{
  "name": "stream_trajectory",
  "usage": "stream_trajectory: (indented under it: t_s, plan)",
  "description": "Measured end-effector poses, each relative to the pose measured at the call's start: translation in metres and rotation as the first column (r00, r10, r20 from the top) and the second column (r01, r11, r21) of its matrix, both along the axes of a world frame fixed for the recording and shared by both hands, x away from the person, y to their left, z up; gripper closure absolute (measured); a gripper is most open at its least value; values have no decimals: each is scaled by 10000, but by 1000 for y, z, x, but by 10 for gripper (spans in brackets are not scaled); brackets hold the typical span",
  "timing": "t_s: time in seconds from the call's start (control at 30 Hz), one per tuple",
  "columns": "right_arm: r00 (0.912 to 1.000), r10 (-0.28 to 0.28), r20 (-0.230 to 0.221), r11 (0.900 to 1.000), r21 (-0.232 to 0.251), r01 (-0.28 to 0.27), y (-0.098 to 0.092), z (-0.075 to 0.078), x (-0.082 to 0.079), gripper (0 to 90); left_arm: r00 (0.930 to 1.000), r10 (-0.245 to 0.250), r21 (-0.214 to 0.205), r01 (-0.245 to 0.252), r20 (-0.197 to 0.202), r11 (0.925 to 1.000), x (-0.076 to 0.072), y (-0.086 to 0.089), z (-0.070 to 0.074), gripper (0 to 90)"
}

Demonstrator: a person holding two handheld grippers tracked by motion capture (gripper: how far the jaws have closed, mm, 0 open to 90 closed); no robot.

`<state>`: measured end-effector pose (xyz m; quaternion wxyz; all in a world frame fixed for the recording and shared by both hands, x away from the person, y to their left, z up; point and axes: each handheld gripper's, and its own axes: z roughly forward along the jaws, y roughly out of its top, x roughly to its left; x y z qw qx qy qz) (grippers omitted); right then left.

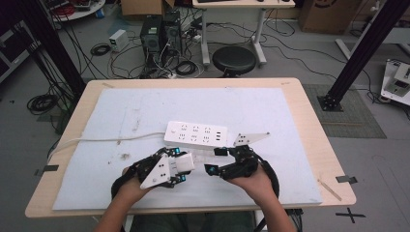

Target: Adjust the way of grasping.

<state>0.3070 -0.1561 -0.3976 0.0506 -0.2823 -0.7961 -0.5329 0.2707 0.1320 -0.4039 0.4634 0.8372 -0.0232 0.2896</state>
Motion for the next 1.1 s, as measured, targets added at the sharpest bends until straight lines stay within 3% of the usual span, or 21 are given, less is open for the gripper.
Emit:
stream_trajectory:
  t_s: [0.1, 0.33, 0.5, 0.77, 1.1]
  plan:
    - [9991, 163, -386, 9996, 258, -153, 4, -4, 0, 169, 9999, -117, -78, 118, 69, 9999, -4, -6, -4, 425]
    - [9949, 425, -914, 9981, 490, -381, 15, -15, 2, 170, 9976, -149, -66, 153, 672, 9999, -11, -16, -7, 425]
    - [9886, 583, -1388, 9932, 1078, -435, 21, -20, 4, 170, 9963, -170, -37, 174, 846, 9998, -13, -21, -7, 425]
    - [9774, 690, -1999, 9862, 1614, -366, 24, -25, 7, 174, 9950, -155, -205, 176, 983, 9996, -14, -25, -6, 425]
    - [9705, 1031, -2181, 9768, 2064, -573, 28, -29, 8, 348, 9941, -102, -286, 134, 1083, 9995, -14, -25, -4, 425]
